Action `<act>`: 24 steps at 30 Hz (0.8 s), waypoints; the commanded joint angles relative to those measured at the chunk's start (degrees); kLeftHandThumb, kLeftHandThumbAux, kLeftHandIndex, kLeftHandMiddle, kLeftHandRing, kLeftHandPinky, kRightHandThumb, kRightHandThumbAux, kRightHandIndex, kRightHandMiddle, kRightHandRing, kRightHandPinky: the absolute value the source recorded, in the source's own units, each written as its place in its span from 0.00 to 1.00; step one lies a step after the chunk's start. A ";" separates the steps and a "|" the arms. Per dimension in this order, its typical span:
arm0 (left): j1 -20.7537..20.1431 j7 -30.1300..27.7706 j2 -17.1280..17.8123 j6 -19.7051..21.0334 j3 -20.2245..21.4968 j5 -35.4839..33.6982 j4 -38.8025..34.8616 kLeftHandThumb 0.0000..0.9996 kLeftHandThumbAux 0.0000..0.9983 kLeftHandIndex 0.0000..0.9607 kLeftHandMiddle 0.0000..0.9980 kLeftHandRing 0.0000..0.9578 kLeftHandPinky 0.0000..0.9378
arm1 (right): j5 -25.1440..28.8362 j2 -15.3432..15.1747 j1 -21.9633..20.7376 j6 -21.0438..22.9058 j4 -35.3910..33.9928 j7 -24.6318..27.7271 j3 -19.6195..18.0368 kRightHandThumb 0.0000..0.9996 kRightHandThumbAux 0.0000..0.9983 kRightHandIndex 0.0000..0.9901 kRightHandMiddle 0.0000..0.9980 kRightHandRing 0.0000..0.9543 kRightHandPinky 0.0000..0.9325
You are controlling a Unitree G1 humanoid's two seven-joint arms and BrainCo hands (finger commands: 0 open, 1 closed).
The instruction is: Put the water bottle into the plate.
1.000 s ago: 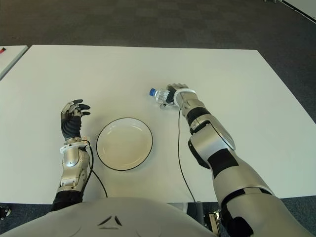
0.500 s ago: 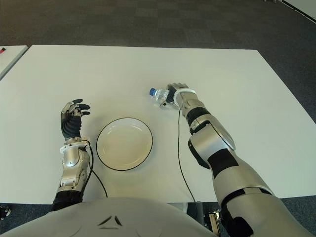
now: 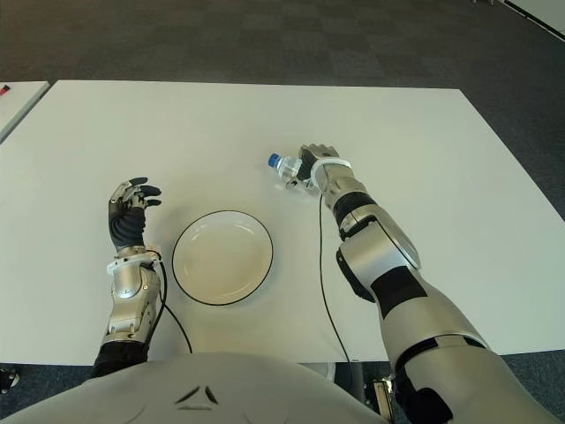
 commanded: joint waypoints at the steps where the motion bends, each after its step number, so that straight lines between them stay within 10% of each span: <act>1: 0.51 0.03 -2.84 0.30 -0.29 -0.86 -0.72 0.94 0.66 0.39 0.51 0.50 0.52 | 1.08 0.32 0.18 0.56 -0.38 -1.51 -0.97 0.95 0.66 0.42 0.48 0.56 0.76; 24: 0.26 -0.54 -2.40 -0.74 -0.42 -1.73 -0.06 0.94 0.66 0.39 0.51 0.50 0.53 | 5.21 1.82 1.16 1.02 -0.33 -6.03 -5.72 0.95 0.66 0.38 0.50 0.55 0.88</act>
